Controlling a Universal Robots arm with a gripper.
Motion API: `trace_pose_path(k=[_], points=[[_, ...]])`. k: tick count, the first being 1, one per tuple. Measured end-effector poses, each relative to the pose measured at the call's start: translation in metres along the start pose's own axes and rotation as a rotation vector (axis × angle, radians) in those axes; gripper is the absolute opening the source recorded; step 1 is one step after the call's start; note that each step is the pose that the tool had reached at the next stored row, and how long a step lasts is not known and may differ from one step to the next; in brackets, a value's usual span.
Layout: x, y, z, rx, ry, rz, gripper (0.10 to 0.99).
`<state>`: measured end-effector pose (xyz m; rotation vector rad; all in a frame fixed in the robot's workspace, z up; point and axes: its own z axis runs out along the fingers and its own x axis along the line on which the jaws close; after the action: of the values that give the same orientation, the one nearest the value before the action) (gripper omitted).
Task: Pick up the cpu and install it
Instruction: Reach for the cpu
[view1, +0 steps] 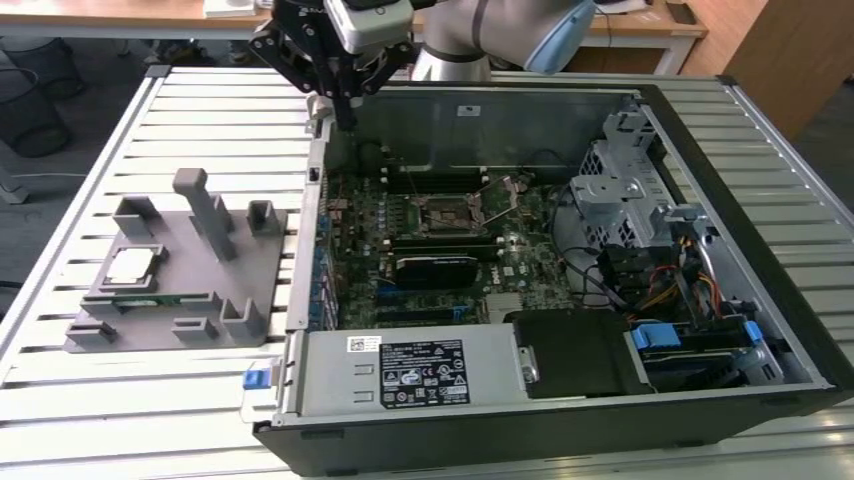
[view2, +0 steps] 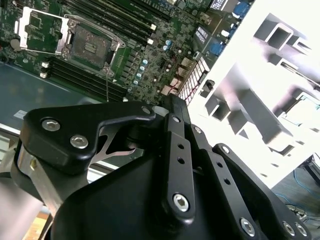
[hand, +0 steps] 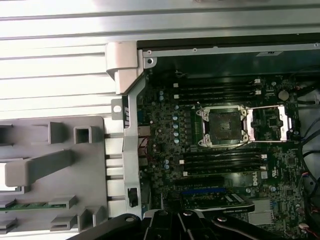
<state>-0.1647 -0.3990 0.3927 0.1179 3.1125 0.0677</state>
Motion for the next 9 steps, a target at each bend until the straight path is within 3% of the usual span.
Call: trace_pose_path(k=[9], points=[[0.0072, -0.0005, -0.0001, 0.000, 0.0000, 0.000, 0.106]])
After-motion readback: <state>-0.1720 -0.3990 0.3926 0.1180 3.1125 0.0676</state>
